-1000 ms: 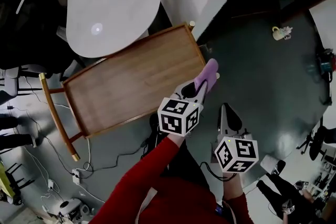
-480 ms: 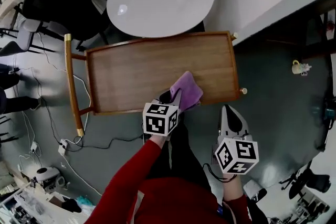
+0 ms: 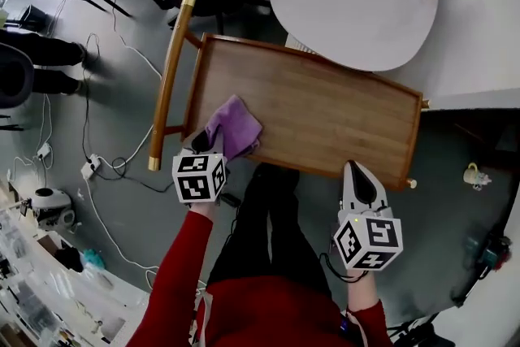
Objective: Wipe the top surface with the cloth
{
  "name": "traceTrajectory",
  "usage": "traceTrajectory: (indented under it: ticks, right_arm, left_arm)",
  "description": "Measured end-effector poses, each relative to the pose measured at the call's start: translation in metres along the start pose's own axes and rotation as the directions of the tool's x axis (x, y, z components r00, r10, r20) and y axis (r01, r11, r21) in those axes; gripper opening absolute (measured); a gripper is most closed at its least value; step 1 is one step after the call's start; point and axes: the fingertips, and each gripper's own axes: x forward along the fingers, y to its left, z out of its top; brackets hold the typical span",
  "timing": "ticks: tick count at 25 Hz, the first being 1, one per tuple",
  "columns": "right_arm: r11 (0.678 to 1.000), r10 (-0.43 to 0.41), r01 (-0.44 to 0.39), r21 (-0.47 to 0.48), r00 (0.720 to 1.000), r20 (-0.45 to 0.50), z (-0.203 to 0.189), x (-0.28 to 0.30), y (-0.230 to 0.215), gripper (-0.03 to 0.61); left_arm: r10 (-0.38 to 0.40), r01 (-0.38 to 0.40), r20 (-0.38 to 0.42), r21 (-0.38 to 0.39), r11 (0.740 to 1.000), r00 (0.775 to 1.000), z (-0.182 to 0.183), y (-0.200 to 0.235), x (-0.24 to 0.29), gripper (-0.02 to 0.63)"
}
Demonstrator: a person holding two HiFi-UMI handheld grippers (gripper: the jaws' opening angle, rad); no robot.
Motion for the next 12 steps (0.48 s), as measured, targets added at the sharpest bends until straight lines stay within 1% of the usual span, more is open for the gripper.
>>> traceTrajectory:
  ticks: [3, 5, 7, 12]
  right_arm:
    - [0.999, 0.037, -0.037, -0.031, 0.999, -0.015, 0.002, 0.011, 0.013, 0.003]
    - [0.998, 0.054, -0.054, -0.045, 0.998, -0.018, 0.002, 0.015, 0.02, 0.003]
    - [0.997, 0.062, -0.063, -0.054, 0.998, -0.019, 0.0, 0.016, 0.027, 0.003]
    - [0.996, 0.063, -0.064, -0.057, 0.998, -0.028, 0.0, 0.019, 0.029, 0.003]
  left_arm:
    - [0.084, -0.084, 0.007, 0.017, 0.996, 0.996, -0.003, 0.027, -0.01, 0.052]
    - [0.118, -0.119, 0.011, 0.009, 0.993, 0.993, -0.007, 0.035, -0.014, 0.052]
    - [0.139, -0.139, 0.014, -0.002, 0.99, 0.99, -0.012, 0.04, -0.018, 0.051]
    - [0.167, -0.167, 0.007, 0.004, 0.986, 0.986, -0.013, 0.044, -0.014, 0.052]
